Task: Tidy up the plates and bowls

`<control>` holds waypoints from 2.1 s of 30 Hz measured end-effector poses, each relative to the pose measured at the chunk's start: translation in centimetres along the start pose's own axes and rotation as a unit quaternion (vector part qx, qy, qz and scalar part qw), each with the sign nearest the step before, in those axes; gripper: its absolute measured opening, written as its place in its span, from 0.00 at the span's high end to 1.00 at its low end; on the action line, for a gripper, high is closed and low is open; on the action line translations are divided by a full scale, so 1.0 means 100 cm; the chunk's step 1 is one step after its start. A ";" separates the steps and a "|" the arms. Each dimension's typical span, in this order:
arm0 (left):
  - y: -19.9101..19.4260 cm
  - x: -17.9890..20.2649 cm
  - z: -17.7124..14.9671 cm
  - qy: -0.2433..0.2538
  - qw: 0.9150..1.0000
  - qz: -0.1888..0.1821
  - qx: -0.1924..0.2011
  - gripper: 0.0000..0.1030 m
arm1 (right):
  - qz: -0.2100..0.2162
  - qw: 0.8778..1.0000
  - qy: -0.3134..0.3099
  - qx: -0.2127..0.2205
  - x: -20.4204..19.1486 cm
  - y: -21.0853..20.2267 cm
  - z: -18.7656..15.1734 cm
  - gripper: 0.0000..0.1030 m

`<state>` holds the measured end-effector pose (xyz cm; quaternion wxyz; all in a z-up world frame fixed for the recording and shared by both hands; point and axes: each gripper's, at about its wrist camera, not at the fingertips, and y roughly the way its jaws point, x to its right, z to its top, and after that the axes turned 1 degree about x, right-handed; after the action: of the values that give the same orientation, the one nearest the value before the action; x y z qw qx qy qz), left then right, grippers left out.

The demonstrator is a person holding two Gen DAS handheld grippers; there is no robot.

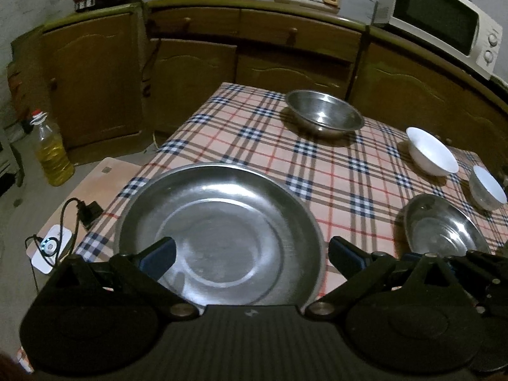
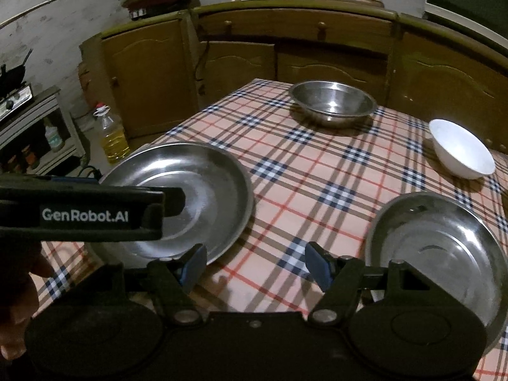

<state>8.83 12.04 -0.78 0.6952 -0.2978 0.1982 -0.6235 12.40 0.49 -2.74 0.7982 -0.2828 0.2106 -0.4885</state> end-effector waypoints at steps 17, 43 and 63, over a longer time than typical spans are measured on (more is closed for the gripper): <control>0.010 -0.059 -0.001 -0.046 0.996 0.070 -0.009 0.00 | 0.017 1.000 -0.013 -0.017 -0.012 0.031 0.006 0.21; 0.050 -0.091 -0.004 -0.018 0.994 0.109 -0.007 0.45 | 0.028 0.998 0.023 -0.043 -0.007 0.088 0.015 0.26; 0.031 -0.077 -0.002 -0.026 0.998 0.065 0.003 0.77 | 0.018 0.999 0.024 -0.012 -0.006 0.059 0.019 0.65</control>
<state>9.91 19.75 -3.71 0.7401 -0.2983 0.1976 -0.5694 17.24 3.67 -5.15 0.7983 -0.2769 0.2402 -0.4778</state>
